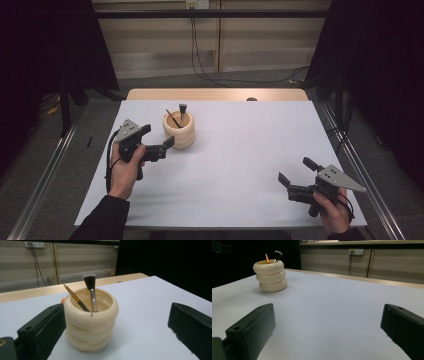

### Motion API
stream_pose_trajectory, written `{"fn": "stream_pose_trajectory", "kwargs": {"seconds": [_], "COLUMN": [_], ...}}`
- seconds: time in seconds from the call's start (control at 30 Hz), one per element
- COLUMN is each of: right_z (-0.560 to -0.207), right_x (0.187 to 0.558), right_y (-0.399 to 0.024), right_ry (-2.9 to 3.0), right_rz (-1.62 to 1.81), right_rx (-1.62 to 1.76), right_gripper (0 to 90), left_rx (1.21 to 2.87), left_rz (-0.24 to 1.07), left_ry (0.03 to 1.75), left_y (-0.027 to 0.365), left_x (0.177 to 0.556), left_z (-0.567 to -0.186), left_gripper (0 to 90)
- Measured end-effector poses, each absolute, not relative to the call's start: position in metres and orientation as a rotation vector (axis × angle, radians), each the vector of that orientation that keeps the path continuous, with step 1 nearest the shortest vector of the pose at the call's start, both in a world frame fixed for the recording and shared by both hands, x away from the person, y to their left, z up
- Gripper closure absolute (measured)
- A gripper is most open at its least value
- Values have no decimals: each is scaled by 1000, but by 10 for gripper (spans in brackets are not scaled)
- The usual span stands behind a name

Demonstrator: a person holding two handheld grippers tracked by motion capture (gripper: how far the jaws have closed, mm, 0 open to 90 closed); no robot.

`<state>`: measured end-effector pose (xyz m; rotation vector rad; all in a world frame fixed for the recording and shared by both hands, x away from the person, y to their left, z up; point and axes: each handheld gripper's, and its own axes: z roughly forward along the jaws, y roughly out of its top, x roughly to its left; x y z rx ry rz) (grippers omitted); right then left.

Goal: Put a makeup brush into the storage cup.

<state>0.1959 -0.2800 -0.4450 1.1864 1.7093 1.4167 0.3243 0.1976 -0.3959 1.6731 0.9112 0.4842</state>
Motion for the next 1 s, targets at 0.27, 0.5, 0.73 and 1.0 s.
{"fn": "stream_pose_trajectory", "kwargs": {"seconds": [0.27, 0.5, 0.73, 1.0], "right_z": [-445, -445, -445, -445], "right_x": [196, 196, 196, 195], "right_y": [-280, -280, -280, -280], "right_ry": [1714, 1714, 1707, 1715], "right_rz": [1415, 1415, 1413, 1416], "right_rx": [1183, 1191, 1191, 1188], "right_gripper": [0, 0, 0, 0], "left_rx": [1683, 1691, 1675, 1662], "left_rz": [470, 470, 471, 464], "left_ry": [911, 908, 911, 910], "left_y": [204, 210, 219, 227], "left_x": [304, 288, 269, 248], "left_z": [-405, -411, -419, -424], "left_gripper": [15, 15, 15, 15]}}
